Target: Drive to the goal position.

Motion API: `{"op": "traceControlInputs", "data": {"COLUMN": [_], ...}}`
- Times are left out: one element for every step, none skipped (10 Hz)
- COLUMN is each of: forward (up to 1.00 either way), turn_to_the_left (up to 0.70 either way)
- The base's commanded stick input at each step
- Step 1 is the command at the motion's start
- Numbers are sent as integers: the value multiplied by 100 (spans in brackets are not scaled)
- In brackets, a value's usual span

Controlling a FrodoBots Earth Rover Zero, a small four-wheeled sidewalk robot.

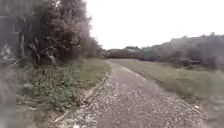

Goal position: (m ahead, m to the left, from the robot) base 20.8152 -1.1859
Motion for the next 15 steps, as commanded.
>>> {"op": "traceControlInputs", "data": {"forward": [100, 100, 100, 100, 100, 100, 100, 100, 100, 100, 100, 100, 100, 100, 100], "turn_to_the_left": [0, 0, 0, 0, -12, -23, -23, -23, -23, -11, 2, 2, 2, 2, 2]}}
